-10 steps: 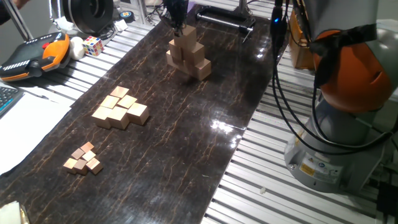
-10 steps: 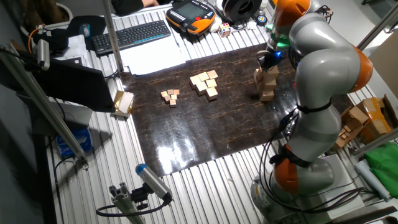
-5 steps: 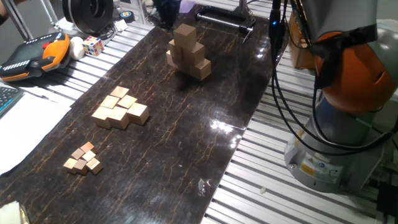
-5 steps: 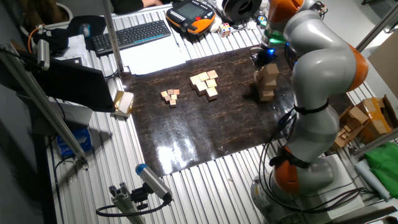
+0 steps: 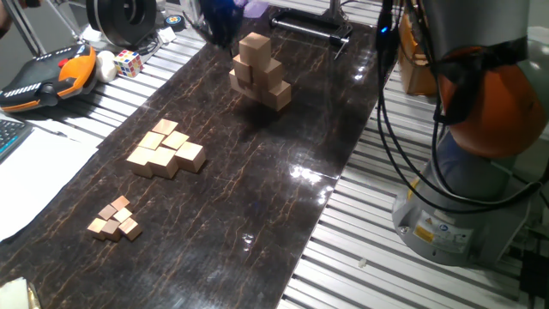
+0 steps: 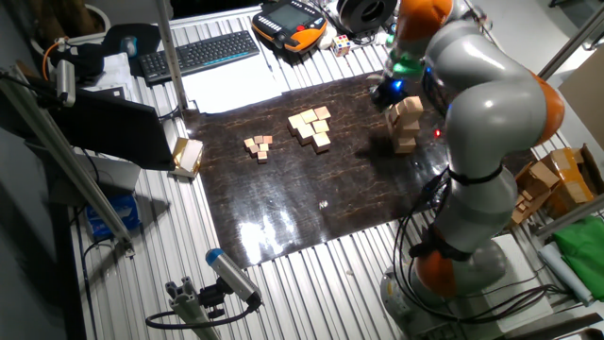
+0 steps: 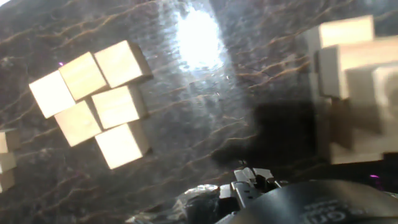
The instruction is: Stack the blocks into a pyramid shape
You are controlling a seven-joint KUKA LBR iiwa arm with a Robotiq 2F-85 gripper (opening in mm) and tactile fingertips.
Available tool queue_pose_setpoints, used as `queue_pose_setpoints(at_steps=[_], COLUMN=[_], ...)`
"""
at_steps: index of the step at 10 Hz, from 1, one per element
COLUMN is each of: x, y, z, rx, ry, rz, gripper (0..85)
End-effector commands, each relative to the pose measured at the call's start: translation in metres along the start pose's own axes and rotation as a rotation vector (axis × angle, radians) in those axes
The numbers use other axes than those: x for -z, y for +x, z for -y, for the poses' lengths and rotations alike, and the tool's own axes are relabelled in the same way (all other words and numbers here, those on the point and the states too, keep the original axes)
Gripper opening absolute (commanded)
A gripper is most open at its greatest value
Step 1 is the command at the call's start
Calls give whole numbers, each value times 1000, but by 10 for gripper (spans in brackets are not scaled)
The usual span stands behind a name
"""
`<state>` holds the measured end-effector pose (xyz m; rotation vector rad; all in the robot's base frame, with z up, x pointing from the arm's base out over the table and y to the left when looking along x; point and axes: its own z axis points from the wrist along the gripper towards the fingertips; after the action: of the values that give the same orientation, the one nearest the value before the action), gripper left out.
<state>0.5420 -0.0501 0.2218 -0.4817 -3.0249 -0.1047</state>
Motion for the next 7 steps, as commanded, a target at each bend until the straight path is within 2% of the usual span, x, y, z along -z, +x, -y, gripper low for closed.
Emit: queue_pose_setpoints(at_steps=[1, 7], x=[-10, -3], y=[23, 33], z=[-65, -63], rx=[-5, -41], ry=[11, 11], rz=[16, 5], gripper=[7, 7])
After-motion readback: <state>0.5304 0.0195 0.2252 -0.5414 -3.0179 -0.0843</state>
